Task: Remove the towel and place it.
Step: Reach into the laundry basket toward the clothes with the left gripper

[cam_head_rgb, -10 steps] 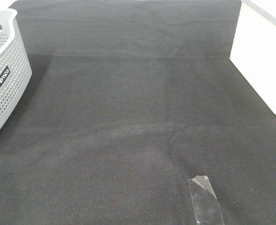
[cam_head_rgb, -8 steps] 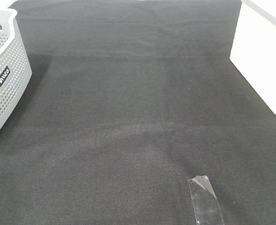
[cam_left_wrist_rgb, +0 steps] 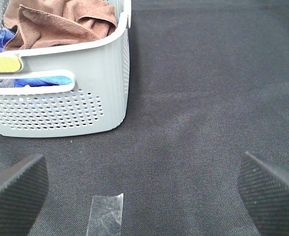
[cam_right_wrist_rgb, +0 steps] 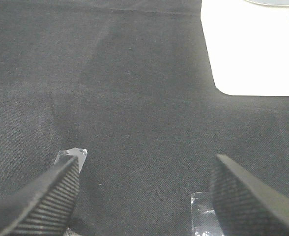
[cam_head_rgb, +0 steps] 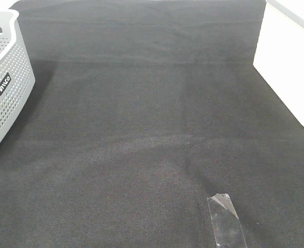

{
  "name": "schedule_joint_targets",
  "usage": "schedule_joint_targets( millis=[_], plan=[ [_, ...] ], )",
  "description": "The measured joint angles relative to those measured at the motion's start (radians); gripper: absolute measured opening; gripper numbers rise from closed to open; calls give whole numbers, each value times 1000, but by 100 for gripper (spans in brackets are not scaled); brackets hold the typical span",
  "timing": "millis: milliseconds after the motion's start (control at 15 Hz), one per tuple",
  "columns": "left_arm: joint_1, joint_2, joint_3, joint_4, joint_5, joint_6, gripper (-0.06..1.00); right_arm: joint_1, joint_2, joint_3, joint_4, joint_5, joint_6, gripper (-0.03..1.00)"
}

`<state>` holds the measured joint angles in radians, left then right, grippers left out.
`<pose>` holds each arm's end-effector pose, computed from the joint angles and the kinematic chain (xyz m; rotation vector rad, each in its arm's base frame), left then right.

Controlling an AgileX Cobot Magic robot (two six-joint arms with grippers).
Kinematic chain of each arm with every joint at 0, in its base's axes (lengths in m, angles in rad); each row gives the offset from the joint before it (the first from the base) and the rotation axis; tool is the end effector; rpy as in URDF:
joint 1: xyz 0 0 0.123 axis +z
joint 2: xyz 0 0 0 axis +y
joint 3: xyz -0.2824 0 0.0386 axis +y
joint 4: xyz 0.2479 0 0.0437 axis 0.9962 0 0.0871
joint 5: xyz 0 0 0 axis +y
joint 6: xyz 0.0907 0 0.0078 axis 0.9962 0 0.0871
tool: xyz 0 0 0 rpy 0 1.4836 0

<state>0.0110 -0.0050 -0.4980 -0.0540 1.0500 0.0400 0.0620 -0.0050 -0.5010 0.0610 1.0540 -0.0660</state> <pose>-0.0050 -0.0043 0.2776 0.0317 2.0293 -0.0323 -0.0058 0.0045 0.2781 -0.1327 2.0265 0.0703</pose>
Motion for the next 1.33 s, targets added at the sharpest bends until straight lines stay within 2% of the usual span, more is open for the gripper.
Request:
schedule_joint_targets(
  millis=[1333],
  plan=[
    [0, 0, 0, -7, 0, 0, 99, 0, 0, 0, 0, 0, 0, 68]
  ],
)
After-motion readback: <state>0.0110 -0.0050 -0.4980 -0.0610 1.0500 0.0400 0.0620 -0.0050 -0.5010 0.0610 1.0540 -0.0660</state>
